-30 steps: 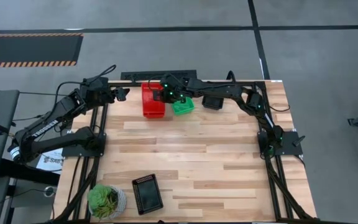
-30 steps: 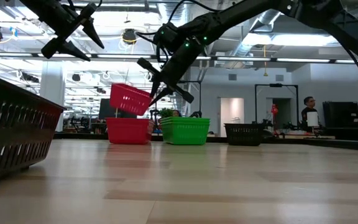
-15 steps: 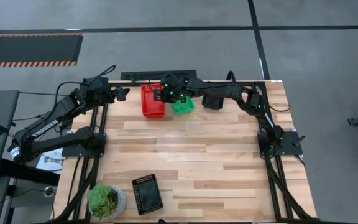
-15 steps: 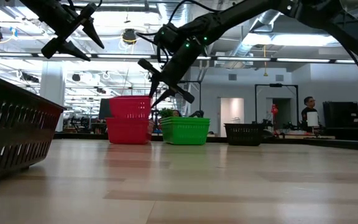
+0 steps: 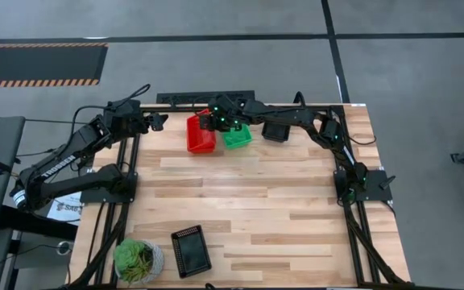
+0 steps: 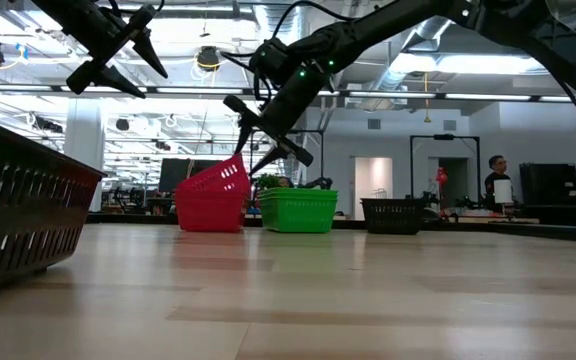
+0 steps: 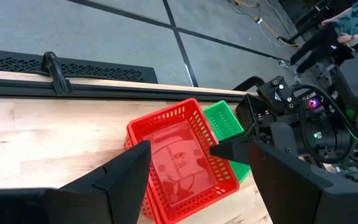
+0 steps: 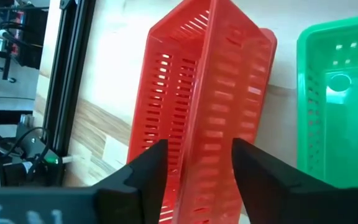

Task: Stack baskets by color
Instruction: Stack the bottom red bin on top of the top red bins

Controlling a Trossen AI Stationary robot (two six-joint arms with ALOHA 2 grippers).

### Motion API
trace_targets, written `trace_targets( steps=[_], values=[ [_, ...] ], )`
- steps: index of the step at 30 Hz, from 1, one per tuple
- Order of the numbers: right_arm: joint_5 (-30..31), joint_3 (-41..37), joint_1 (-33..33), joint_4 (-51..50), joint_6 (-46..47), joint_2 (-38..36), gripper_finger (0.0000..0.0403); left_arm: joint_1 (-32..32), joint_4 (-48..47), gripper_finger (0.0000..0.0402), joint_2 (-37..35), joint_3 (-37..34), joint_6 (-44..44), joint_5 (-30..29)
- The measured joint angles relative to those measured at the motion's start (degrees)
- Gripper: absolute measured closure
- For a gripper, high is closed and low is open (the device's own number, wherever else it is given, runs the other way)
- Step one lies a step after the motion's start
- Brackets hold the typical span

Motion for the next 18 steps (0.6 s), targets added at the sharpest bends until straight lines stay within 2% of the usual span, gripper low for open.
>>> trace_targets(
  steps=[7, 18],
  values=[
    [-0.2, 1.3, 0.1, 1.1, -2.1, -0.7, 0.0194, 0.0, 0.0, 0.0145, 0.0, 0.0, 0.0, -0.1],
    [0.2, 2.1, 0.8, -7.2, -3.2, 1.5, 0.0226, 0.0, 0.0, 0.0145, 0.0, 0.0, 0.0, -0.1]
  ],
)
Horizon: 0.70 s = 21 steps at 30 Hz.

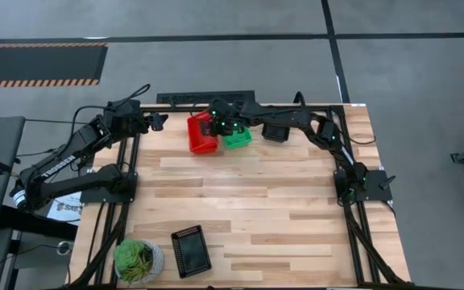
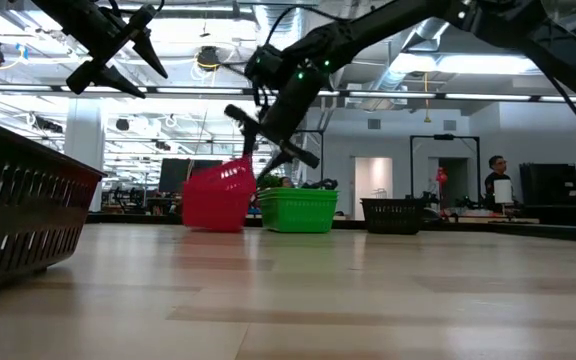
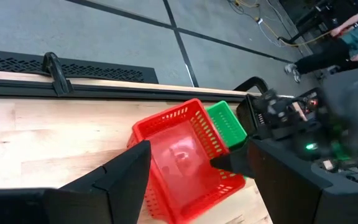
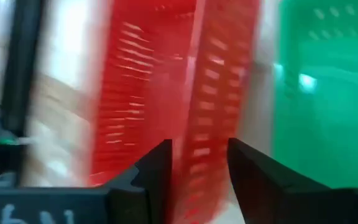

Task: Stack baskets by color
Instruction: Stack the bottom red bin on top of the top red bins, then stack the bottom black bin on top of the top black bins

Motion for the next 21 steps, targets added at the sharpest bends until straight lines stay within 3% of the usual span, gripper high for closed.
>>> trace_targets(
  steps=[5, 12, 21],
  values=[
    [-0.2, -0.1, -0.1, 0.4, 0.1, 0.2, 0.0254, 0.0, 0.0, 0.0145, 0.0, 0.0, 0.2, 0.0],
    [-0.8, -0.1, 0.0, 3.0, 0.0, -0.2, 0.0327, 0.0, 0.0, 0.0145, 0.0, 0.0, 0.2, 0.0],
    [-14.3, 0.9, 2.2, 3.6, -9.2, -1.7, 0.0344, 0.0, -0.3, 0.0145, 0.0, 0.0, 0.5, 0.0]
  ],
)
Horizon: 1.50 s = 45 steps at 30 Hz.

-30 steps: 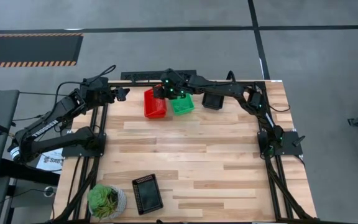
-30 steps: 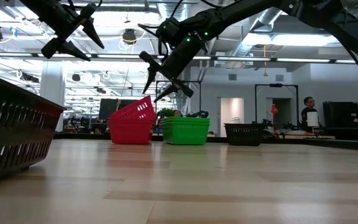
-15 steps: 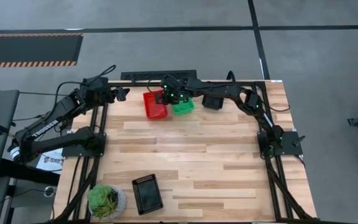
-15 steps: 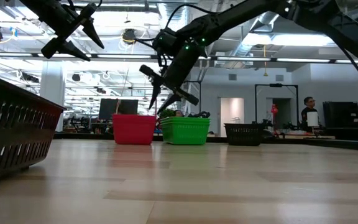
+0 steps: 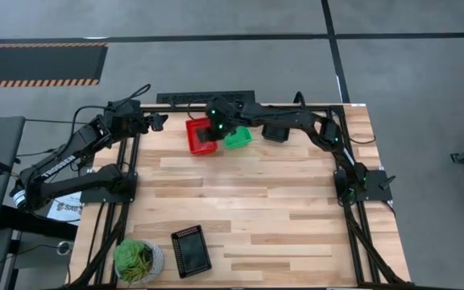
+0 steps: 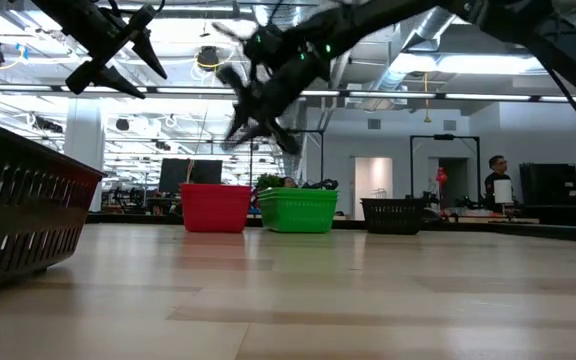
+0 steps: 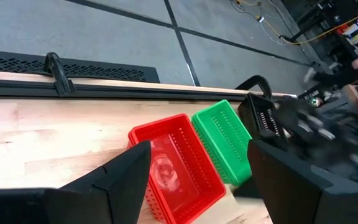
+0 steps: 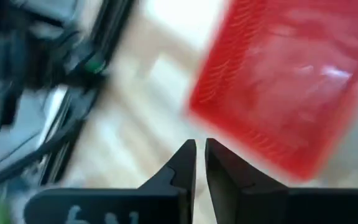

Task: Stack baskets by color
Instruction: Stack the bottom black bin on top of the top black bins

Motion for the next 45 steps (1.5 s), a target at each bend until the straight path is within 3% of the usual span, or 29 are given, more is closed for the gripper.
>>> trace_targets(
  steps=[5, 12, 19, 33, 45],
  values=[
    [-1.1, 0.2, 6.4, -4.0, -3.3, -0.6, 0.0321, 0.0, -0.1, 0.0145, 0.0, 0.0, 0.0, 0.4],
    [10.0, 0.0, 16.7, -7.9, -4.3, 0.2, 0.0242, 0.0, -0.3, 0.0145, 0.0, 0.0, -0.1, 3.5],
    [19.8, 0.1, 24.5, -7.4, 2.0, 0.1, 0.0175, 0.0, -1.8, 0.0145, 0.0, 0.0, 0.6, 5.1],
    [25.8, -4.4, 36.6, 0.3, 13.2, 0.0, 0.0177, 0.0, -1.8, 0.0145, 0.0, 0.0, -1.7, 4.7],
    [34.1, -11.2, 41.2, 10.8, 24.2, 0.2, 0.0181, 0.0, -1.8, 0.0145, 0.0, 0.0, -1.6, 4.6]
  ],
)
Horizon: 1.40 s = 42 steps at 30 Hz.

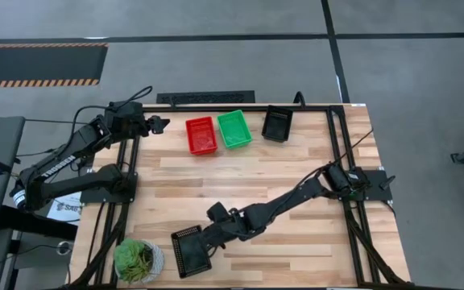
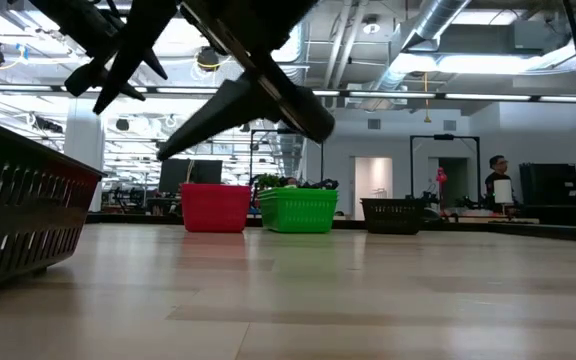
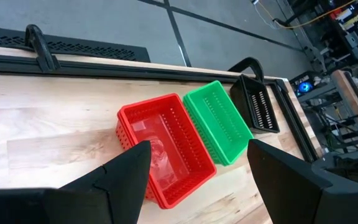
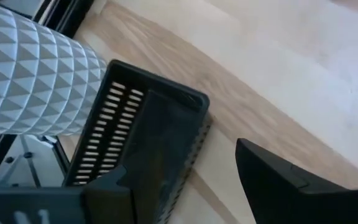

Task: Stack baskets by color
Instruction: Stack the bottom black bin on top of the top black bins

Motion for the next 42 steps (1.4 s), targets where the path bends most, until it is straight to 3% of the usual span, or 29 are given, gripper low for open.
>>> trace_targets(
  steps=[13, 19, 26, 33, 39, 42],
  values=[
    [2.9, -2.1, 0.8, 3.9, 2.2, 0.6, 0.0181, 0.0, 0.0, 0.0145, 0.0, 0.0, 0.4, -0.7],
    [1.0, -1.9, 1.0, 10.1, 3.0, 4.4, 0.0182, 0.0, 0.0, 0.0145, 0.0, 0.0, 0.4, -0.7],
    [-0.3, -2.0, 1.0, 7.3, 3.2, 4.5, 0.0188, 0.0, 0.0, 0.0145, 0.0, 0.0, 0.4, -0.9],
    [-2.5, -2.0, 0.9, 5.6, 3.0, 4.6, 0.0257, 0.0, -0.1, 0.0145, 0.0, 0.0, 0.4, -0.9],
    [-3.5, -2.0, 0.2, 3.3, 3.0, 4.6, 0.0380, 0.0, -0.1, 0.0145, 0.0, 0.0, 0.4, -1.2],
    [-3.6, -2.0, -0.6, 1.6, 3.3, 3.4, 0.0385, 0.0, -0.1, 0.0145, 0.0, 0.0, 0.4, -1.3]
  ],
)
